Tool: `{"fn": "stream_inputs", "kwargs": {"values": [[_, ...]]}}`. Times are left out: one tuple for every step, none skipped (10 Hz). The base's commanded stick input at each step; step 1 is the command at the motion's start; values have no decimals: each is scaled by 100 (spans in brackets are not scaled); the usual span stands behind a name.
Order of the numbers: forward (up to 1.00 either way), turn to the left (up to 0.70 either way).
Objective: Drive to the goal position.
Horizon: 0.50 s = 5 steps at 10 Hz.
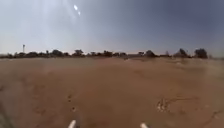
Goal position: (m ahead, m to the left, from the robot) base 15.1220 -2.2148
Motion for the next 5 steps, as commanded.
{"fn": "stream_inputs", "kwargs": {"values": [[50,0],[50,0],[50,0],[50,0],[50,0]]}}
